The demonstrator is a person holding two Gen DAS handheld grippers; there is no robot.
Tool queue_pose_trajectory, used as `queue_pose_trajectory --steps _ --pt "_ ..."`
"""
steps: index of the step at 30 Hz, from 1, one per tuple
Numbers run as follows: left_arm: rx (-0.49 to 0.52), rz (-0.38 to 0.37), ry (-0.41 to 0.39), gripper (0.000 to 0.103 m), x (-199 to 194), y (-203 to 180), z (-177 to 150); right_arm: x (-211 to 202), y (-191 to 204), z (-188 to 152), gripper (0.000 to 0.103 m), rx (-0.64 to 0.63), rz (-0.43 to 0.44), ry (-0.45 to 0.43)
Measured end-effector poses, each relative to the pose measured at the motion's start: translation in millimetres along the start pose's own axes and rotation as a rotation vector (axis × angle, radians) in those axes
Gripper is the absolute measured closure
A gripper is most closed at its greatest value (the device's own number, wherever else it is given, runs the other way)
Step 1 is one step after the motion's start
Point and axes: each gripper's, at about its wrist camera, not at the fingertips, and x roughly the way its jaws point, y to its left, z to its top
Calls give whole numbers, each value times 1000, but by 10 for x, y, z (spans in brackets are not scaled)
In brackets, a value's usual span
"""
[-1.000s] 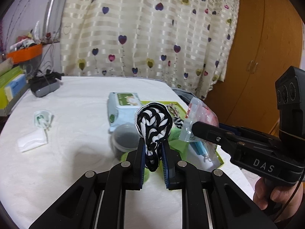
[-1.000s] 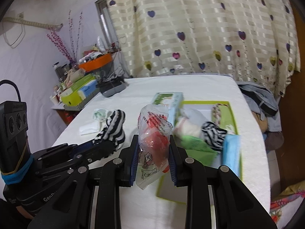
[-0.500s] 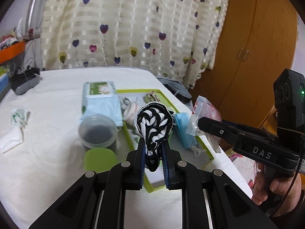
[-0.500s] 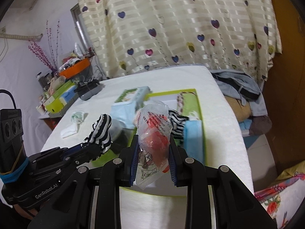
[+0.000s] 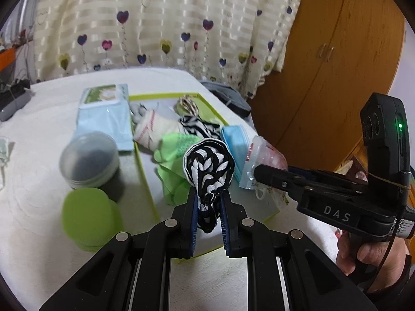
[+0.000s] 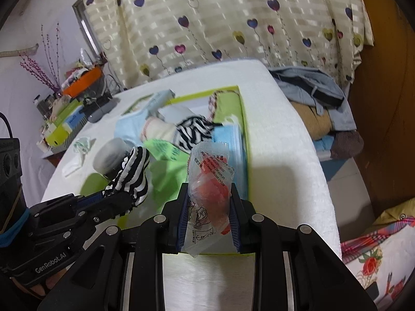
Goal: Organize soft objects
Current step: 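Lower the striped sock and clear bag into the box and open both grippers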
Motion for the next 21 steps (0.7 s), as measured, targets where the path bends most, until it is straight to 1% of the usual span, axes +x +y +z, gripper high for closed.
queue_pose_trajectory --steps 5,8,15,21 --pt "-3 -1 29 88 131 1 -10 146 -48 -32 74 7 6 35" --pt "-6 3 46 88 215 6 0 203 -53 -18 74 6 17 39" --pt "-19 24 71 88 388 47 59 365 -60 90 74 -2 26 50" --pt "-30 46 76 88 509 70 126 480 -64 202 74 -11 34 52"
